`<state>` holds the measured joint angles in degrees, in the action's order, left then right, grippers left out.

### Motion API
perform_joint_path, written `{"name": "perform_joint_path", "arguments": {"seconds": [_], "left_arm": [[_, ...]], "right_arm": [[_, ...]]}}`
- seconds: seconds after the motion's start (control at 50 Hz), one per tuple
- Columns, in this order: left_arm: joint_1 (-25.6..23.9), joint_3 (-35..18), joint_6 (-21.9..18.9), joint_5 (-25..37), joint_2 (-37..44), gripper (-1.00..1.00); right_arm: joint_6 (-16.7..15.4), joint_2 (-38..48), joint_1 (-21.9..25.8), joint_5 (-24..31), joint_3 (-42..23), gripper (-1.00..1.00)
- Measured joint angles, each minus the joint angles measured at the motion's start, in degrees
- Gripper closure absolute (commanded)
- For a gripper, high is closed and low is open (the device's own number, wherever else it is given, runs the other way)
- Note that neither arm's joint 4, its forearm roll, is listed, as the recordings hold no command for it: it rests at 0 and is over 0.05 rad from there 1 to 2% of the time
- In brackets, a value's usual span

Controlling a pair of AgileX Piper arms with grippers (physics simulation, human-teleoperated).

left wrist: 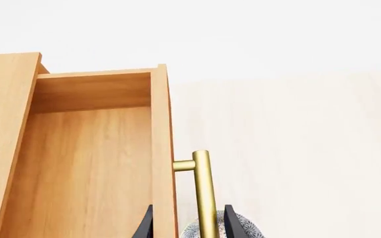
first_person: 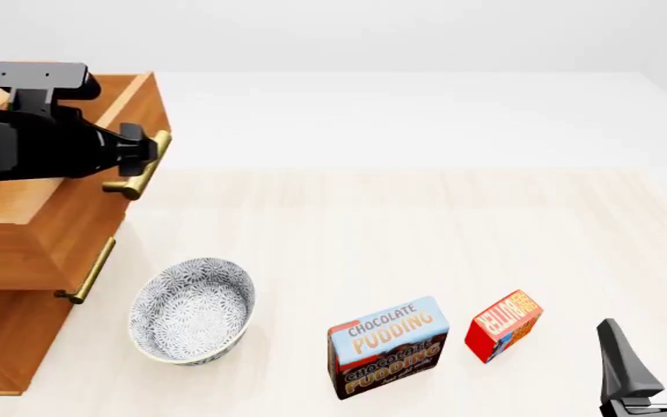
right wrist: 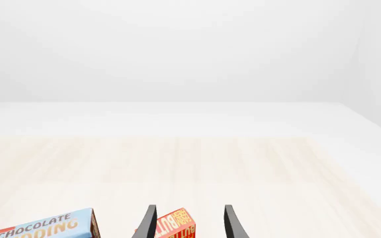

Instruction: Put the butter at the back in the top drawer of the cabinet and close it.

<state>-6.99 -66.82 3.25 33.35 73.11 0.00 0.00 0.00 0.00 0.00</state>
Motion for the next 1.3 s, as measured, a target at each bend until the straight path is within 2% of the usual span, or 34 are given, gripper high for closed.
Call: {"name": "perform_joint_path", "arguments": {"seconds": [1.3], "left_arm": [[-7.9,-0.3,7.82,-1.61,0.84,-1.0]], "right_arm": [[0.0,0.0,0.0,0.0,0.0,-1.0]]}}
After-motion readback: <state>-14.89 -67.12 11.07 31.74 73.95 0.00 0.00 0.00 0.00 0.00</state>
